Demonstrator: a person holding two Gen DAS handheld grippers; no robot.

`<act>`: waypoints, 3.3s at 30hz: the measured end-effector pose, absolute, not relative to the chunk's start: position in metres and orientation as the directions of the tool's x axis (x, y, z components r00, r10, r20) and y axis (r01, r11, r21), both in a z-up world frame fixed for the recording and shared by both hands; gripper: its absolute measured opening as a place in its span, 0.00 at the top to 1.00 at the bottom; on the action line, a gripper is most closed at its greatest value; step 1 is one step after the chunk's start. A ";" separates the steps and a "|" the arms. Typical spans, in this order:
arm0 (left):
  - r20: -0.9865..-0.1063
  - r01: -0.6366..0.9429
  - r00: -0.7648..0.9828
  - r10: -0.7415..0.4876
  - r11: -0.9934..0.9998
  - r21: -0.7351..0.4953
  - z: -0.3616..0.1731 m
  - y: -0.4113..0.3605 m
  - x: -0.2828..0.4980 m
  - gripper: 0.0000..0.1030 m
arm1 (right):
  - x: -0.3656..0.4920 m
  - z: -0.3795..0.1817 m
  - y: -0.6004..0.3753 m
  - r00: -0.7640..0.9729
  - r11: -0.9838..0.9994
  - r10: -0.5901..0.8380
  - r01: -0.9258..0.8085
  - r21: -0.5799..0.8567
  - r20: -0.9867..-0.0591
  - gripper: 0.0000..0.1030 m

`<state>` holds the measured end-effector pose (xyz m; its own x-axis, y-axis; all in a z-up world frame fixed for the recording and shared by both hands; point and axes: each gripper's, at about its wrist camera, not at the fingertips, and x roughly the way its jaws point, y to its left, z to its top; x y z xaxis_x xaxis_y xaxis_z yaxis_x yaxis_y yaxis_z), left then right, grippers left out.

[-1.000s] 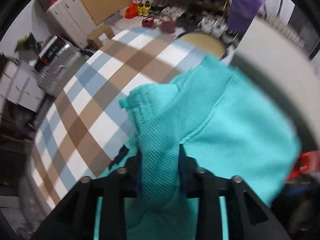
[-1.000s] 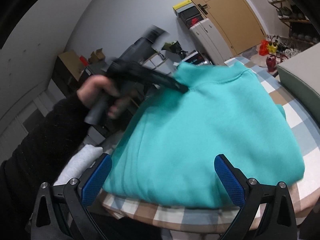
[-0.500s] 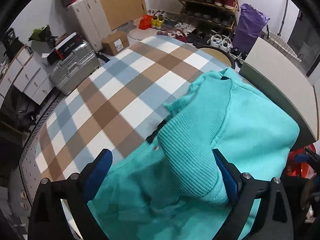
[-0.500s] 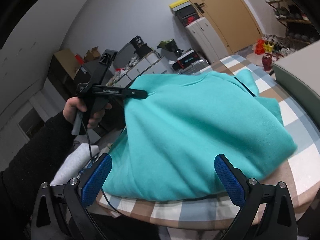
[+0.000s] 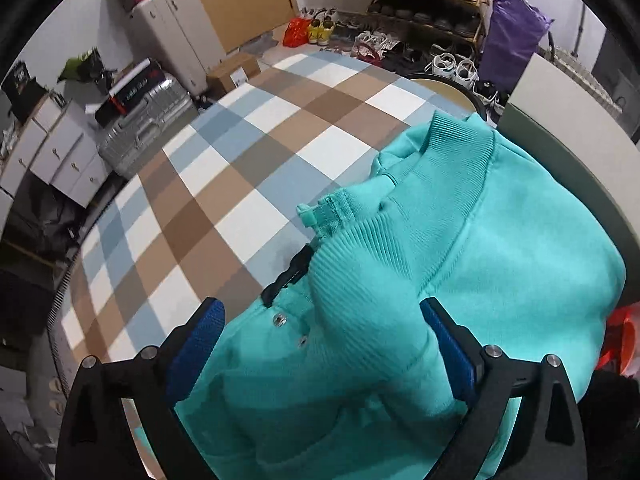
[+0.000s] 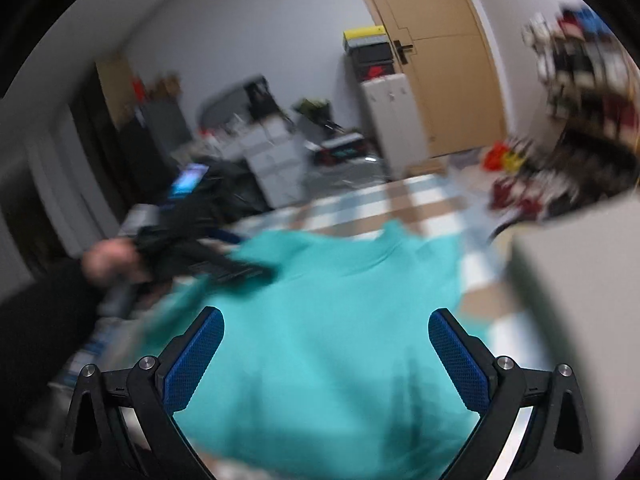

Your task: Fold large clothes

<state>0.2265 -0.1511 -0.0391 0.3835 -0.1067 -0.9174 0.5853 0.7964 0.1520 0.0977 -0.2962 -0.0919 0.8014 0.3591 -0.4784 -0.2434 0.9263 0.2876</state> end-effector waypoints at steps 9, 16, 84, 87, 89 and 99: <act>-0.932 0.523 0.268 -0.242 0.849 -0.070 -0.041 -0.143 0.245 0.08 | 0.270 -0.151 -0.297 0.471 0.963 0.269 -0.118 0.243 -0.840 0.73; -0.831 0.502 0.238 -0.503 0.796 -0.338 0.020 -0.108 0.243 0.08 | 0.247 -0.134 -0.343 0.625 0.957 0.215 0.018 0.290 -0.750 0.90; -0.879 0.412 0.404 -0.253 0.908 -0.072 -0.027 -0.070 0.120 0.30 | 0.179 -0.120 -0.193 0.550 0.942 0.292 -0.308 0.135 -0.782 0.17; -0.934 0.349 0.326 -0.144 0.937 -0.023 -0.086 -0.077 0.127 0.28 | 0.205 -0.174 -0.174 0.409 0.952 0.156 -0.305 0.026 -0.899 0.17; -0.921 0.330 0.353 -0.168 0.943 -0.045 -0.095 -0.072 0.129 0.27 | 0.208 -0.184 -0.173 0.434 0.948 0.155 -0.319 0.009 -0.887 0.17; -0.883 0.244 0.422 -0.208 0.963 -0.110 -0.056 -0.052 0.097 0.25 | 0.161 -0.131 -0.198 0.491 0.953 0.262 -0.267 0.144 -0.831 0.19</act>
